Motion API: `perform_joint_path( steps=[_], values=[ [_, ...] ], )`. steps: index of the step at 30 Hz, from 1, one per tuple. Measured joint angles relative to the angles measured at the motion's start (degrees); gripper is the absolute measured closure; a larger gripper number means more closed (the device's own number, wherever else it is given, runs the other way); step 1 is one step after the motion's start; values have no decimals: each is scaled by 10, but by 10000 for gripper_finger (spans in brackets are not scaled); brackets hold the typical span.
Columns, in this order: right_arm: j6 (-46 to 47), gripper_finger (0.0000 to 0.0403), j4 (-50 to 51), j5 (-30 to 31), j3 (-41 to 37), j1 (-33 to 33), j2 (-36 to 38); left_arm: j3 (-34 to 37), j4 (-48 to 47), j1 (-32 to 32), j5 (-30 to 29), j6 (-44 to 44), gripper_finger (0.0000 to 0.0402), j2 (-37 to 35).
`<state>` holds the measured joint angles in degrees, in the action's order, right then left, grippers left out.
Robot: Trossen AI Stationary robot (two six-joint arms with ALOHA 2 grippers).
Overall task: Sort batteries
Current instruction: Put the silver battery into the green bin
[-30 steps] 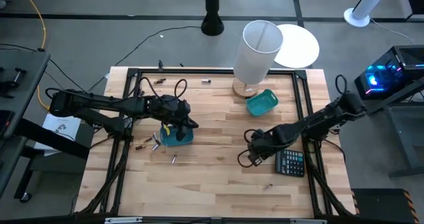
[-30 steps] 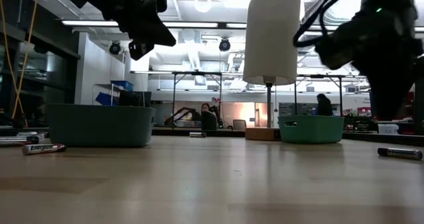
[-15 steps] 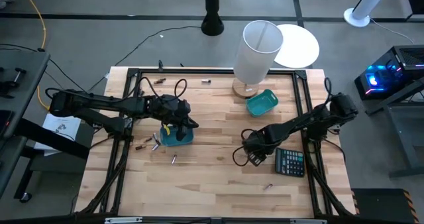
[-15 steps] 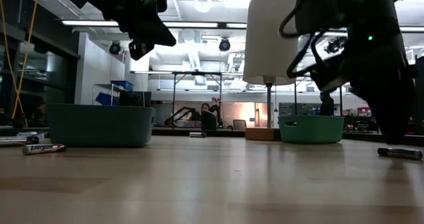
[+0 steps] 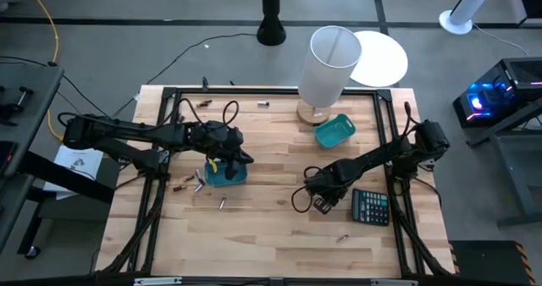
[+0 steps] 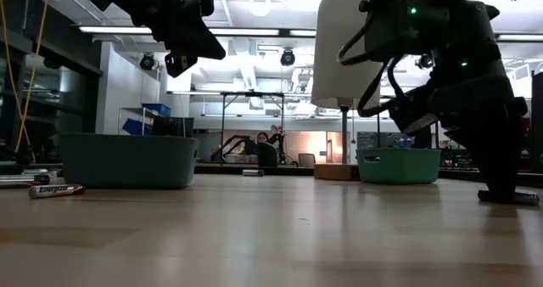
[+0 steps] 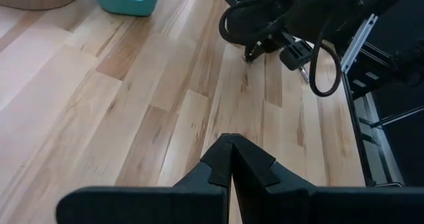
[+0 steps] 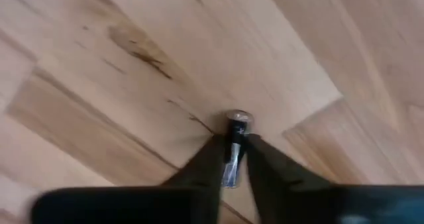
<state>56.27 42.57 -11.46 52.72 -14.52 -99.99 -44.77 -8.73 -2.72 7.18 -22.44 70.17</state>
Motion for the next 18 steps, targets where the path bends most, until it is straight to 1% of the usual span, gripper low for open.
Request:
perform_joint_path(
  steps=[1, 4, 6, 7, 11, 15, 18],
  values=[
    [-9, 383, -1, 1, -1, 4, 4, 0, 0, 0, 0, 0, 401, 0],
    [-15, 386, 14, 15, 4, 17, 24, 0, 0, 0, 1, 0, 401, 0],
    [-25, 394, 42, 68, 14, 30, 57, -3, -3, 0, 11, 0, 401, -2],
    [-26, 396, 59, 85, 20, 37, 81, -7, -3, 0, 14, 0, 401, -5],
    [-8, 397, 114, 169, 27, 78, 172, -21, 1, -2, 11, 23, 401, -22],
    [13, 398, 149, 288, 27, 145, 253, -28, 0, -16, 8, 40, 401, -41],
    [0, 398, 147, 339, 27, 207, 275, -32, 1, -32, 7, 40, 401, -55]
  ],
)
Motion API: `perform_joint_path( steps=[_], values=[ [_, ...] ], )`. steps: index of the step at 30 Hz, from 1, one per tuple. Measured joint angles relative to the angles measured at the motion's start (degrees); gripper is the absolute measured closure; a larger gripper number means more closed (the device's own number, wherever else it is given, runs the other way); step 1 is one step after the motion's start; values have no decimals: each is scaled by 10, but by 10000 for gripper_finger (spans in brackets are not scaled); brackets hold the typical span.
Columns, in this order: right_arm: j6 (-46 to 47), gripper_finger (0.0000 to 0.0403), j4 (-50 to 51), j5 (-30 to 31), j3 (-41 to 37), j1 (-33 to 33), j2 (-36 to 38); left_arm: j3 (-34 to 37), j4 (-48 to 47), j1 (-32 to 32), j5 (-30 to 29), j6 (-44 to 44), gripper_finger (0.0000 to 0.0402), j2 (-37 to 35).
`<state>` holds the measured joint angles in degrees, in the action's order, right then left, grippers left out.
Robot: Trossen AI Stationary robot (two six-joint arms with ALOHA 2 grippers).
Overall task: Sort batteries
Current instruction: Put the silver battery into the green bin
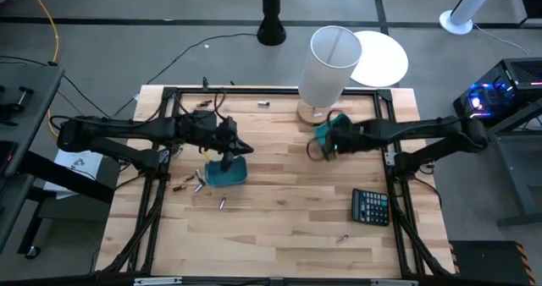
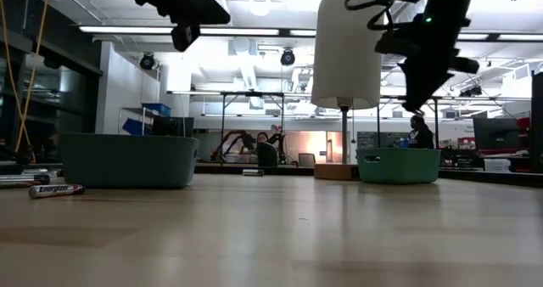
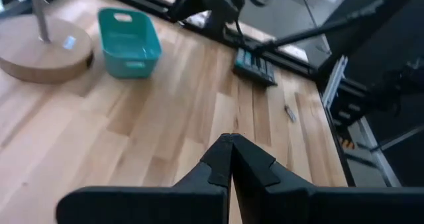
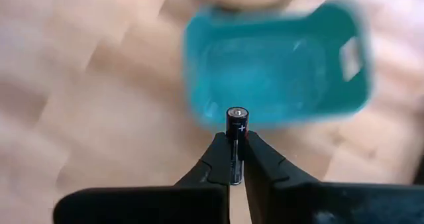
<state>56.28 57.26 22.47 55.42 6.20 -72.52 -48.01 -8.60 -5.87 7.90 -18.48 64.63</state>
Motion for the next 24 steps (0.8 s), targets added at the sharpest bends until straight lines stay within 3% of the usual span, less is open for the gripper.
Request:
perform_joint_path(
  steps=[3, 6, 11, 18, 24],
  values=[
    [-51, 396, -21, 9, 0, 67, -2, 0, -1, -15, 0, -3, 401, -13],
    [-104, 386, -55, -19, 0, 120, -18, 0, -3, -26, 0, -3, 401, -23],
    [-150, 347, -87, -32, 0, 165, -35, 0, -5, -33, 0, -4, 401, -31],
    [-175, 282, -69, -82, 0, 161, -36, 0, -7, -33, 0, -4, 401, -32],
    [-178, 270, -45, -157, 0, 114, -36, 0, -7, -33, 0, -4, 401, -32]
  ],
)
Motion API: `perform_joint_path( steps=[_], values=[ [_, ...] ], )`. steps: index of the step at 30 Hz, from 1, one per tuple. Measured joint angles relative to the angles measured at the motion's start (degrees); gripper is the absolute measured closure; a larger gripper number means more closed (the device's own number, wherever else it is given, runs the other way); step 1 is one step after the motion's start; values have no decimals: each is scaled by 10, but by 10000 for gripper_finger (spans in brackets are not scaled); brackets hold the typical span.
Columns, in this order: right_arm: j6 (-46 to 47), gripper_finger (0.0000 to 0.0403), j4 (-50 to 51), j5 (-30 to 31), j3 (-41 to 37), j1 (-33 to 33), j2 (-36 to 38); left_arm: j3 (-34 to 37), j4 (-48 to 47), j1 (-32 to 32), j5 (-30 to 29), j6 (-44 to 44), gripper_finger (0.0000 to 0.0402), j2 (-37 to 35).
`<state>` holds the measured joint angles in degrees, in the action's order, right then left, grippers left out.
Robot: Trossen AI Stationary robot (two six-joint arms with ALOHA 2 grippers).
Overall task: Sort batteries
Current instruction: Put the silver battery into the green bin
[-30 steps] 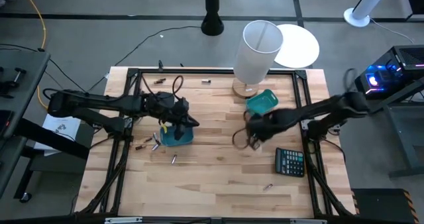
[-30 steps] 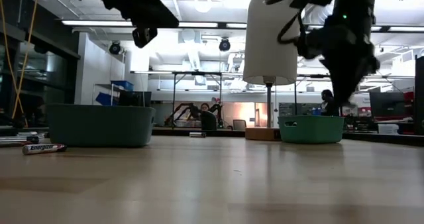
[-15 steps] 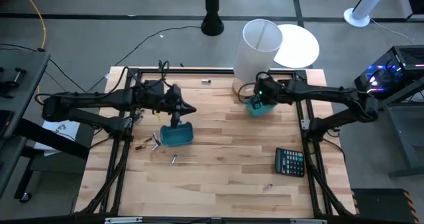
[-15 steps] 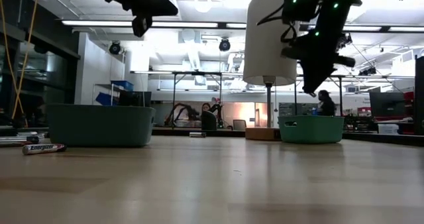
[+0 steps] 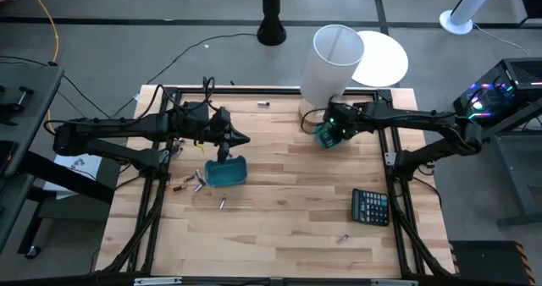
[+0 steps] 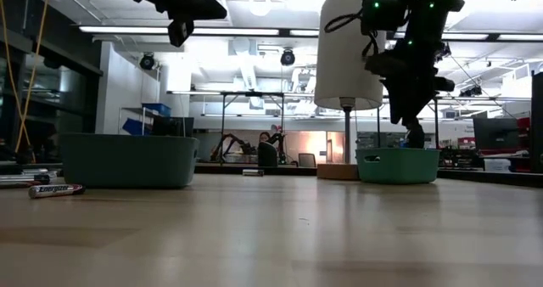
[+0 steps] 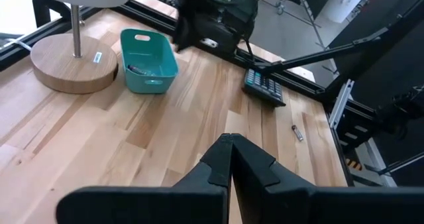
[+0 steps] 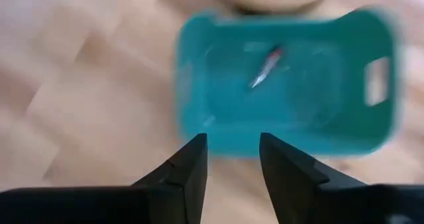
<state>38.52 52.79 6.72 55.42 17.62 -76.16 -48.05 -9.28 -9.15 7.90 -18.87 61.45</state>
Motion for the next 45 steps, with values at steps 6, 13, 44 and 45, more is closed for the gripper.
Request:
perform_joint_path(
  steps=[6, 13, 44, 45],
  values=[
    [2, 270, -1, -146, 0, -114, 0, 0, 0, 0, 0, 0, 401, 0],
    [93, 270, -42, -209, 0, -353, 0, 0, -1, 0, 0, 11, 401, 0],
    [65, 289, -198, -130, 0, -608, -222, 0, -35, 0, -34, 29, 401, 0],
    [61, 289, -197, -130, 0, -611, -222, 0, -35, 0, -34, 28, 401, 0]
  ],
)
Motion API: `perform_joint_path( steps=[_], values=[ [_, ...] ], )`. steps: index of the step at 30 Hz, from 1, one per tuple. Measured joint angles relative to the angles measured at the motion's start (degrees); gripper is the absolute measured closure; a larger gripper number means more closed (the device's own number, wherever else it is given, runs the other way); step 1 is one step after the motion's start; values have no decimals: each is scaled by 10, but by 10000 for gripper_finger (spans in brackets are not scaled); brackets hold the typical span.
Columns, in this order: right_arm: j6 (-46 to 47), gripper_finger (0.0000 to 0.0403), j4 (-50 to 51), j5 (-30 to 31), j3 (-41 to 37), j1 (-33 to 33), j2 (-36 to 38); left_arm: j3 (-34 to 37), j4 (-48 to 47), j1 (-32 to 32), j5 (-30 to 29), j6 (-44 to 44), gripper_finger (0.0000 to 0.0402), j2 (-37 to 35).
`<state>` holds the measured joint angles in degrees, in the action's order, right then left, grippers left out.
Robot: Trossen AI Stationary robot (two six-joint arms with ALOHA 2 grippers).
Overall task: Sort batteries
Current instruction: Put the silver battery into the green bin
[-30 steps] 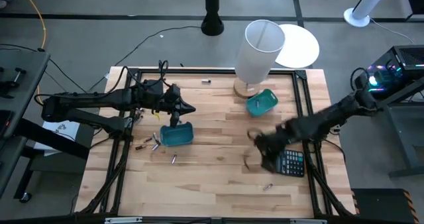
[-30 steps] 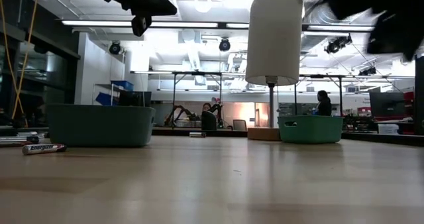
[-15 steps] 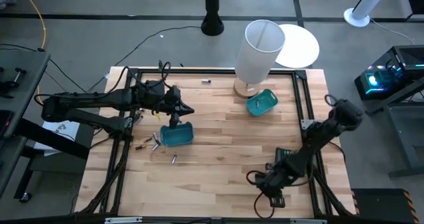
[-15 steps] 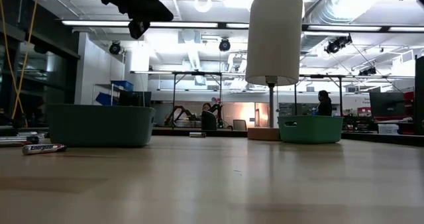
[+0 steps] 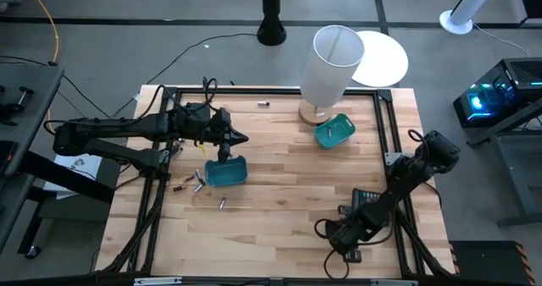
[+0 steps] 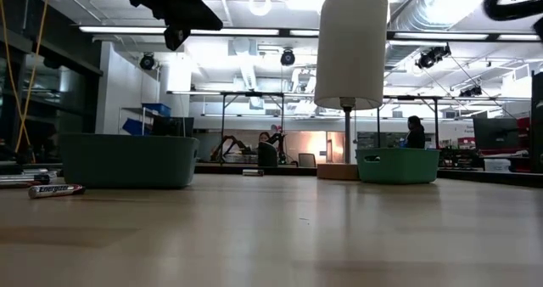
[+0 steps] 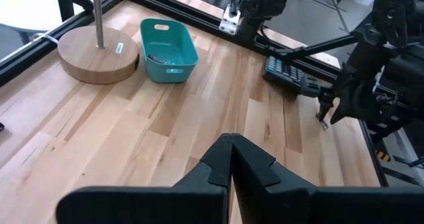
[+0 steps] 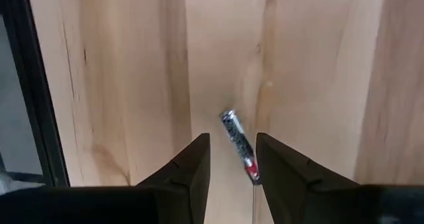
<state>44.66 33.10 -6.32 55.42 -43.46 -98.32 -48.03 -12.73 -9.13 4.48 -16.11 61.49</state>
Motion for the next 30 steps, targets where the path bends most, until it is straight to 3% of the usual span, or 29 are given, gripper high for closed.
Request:
perform_joint_path(
  steps=[7, 16, 18, 22, 25, 26, 30],
  values=[
    [-16, 289, -3, 42, 0, -14, -11, 0, 0, 0, -1, -2, 401, 0],
    [-12, 290, -17, 33, 5, -15, -56, 0, -15, 0, -3, -3, 401, 0],
    [-4, 304, -10, 30, 5, -2, -57, 0, -18, 0, -3, -3, 401, 0],
    [-15, 382, 1, -20, 4, 36, -54, 0, -11, 0, -3, -3, 401, 0],
    [-29, 384, 8, -26, 0, 70, -33, 0, -3, 0, -3, -3, 401, 0],
    [-37, 386, 14, -14, -1, 83, -21, -1, -4, 0, -3, -3, 401, 0],
    [-56, 395, 94, 147, -3, 154, 40, -18, -4, 0, -2, -2, 401, -1]
  ],
)
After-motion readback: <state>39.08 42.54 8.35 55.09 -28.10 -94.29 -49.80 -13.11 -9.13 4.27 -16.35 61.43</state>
